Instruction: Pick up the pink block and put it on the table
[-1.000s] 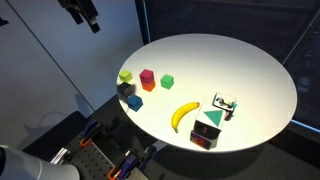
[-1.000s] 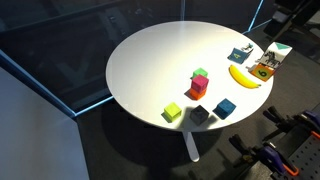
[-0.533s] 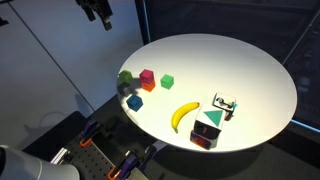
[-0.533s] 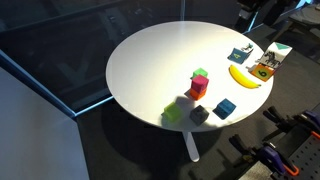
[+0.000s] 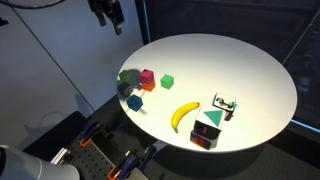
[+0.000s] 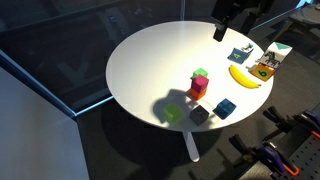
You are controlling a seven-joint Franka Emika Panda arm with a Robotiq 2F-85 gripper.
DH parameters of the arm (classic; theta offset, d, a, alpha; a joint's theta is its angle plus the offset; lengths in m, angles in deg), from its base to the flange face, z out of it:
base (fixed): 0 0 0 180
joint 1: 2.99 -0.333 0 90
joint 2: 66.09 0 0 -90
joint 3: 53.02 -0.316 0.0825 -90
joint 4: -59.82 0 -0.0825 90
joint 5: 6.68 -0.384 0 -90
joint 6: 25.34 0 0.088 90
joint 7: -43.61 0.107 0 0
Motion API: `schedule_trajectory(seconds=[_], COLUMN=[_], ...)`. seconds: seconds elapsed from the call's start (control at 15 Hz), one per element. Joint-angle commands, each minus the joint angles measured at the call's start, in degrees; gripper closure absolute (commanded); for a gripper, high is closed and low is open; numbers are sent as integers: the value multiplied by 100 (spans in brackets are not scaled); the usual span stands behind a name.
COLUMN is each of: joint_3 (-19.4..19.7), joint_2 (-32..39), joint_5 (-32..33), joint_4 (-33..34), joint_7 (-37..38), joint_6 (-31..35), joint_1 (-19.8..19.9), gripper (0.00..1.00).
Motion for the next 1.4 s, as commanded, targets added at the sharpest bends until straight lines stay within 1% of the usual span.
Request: schedule_trajectory(seconds=[0.0, 0.33, 0.8, 1.13, 1.33], joint_3=[-31, -34, 60, 167, 208], joint_2=[438, 860, 1412, 1822, 2007], joint_5=[212, 657, 820, 1010, 972], joint_4=[284, 283, 270, 327, 392], joint_7=[-137, -219, -193, -157, -211], joint_6=[69, 518, 1189, 1368, 1324], joint_1=[26, 35, 67, 134, 151], gripper=[0, 0, 0, 0, 0])
